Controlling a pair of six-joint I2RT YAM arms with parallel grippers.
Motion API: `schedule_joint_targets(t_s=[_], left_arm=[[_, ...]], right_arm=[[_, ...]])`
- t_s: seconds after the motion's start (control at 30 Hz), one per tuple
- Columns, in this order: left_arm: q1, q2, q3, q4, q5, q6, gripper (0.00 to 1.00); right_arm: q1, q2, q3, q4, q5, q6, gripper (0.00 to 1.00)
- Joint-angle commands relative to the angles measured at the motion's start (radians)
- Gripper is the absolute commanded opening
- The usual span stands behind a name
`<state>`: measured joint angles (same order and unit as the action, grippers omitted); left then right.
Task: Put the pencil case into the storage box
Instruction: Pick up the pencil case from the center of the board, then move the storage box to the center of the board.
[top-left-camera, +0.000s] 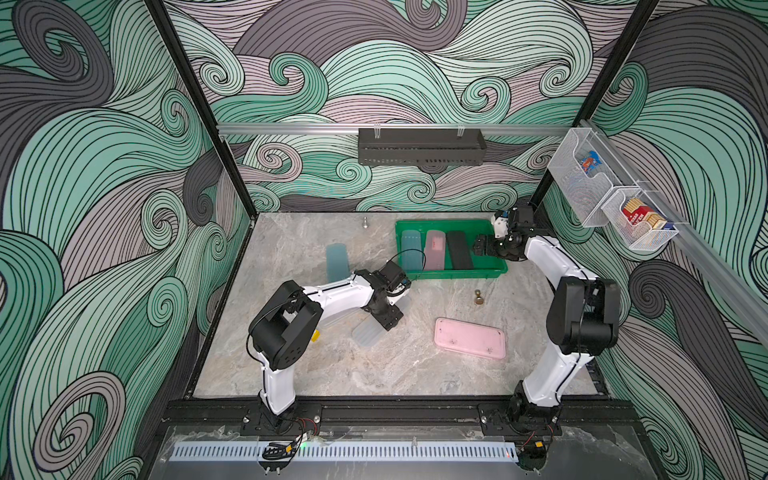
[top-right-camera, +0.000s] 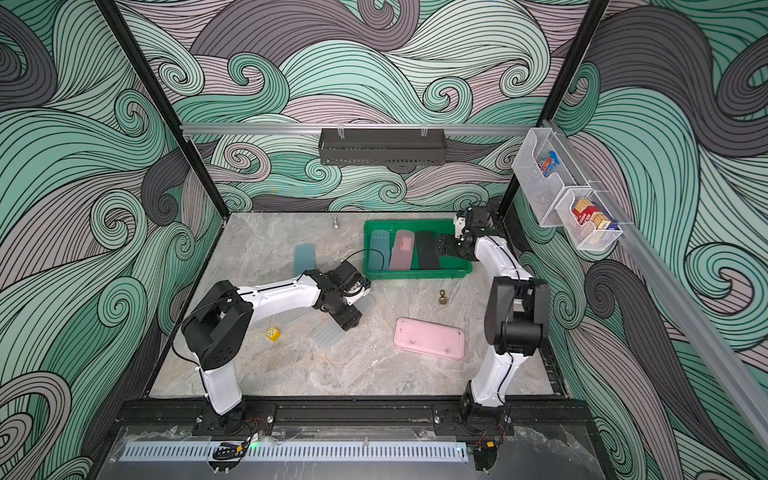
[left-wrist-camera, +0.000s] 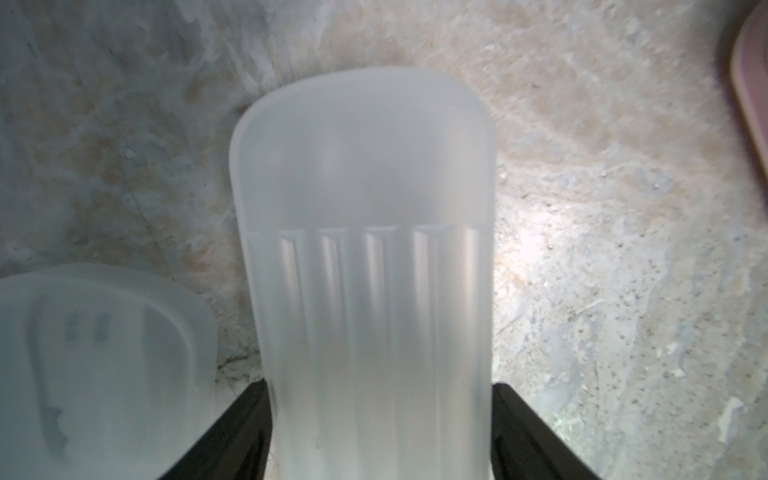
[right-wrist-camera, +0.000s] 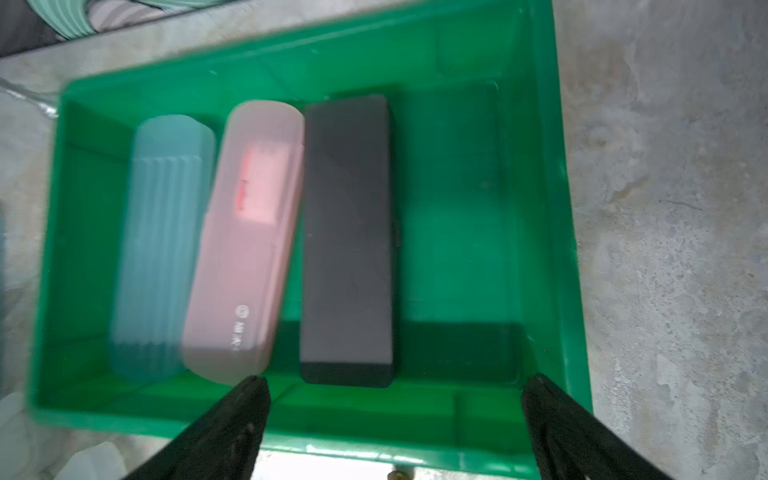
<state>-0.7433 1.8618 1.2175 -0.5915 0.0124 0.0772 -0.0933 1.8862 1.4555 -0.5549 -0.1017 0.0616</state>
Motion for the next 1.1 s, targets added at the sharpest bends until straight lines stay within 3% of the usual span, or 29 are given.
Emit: schedule_joint_targets(t_s=[0.0,0.3,0.6,0.8,1.07], left_arm=[[0.001,0.055,-0.039,-0.107,-0.035,-0.019,0.66],[0.001,0.065,-0.042,-0.120,-0.051,-0.027,0.64],[0.002,0.056,-0.052,-0.117,-0.067,-0.039,0.64],[0.002,0.061,-0.050,-0.120,-0.075,-0.043,0.64],[0.002,0.044,-0.063,-0.111,-0.075,-0.046,0.64]], right_arm=[[-0.033,0.063,0.049,-0.049,0.055,-0.023,0.99],[-0.052,0.176,0.144,-0.061,0.064,-0.043,0.98],[-0.061,0.109,0.151,-0.072,0.151,-0.075,0.99],[-0.080,0.190,0.193,-0.083,0.138,-0.074,0.99],[-0.069,0.247,0.196,-0.085,0.080,-0.075,0.88]])
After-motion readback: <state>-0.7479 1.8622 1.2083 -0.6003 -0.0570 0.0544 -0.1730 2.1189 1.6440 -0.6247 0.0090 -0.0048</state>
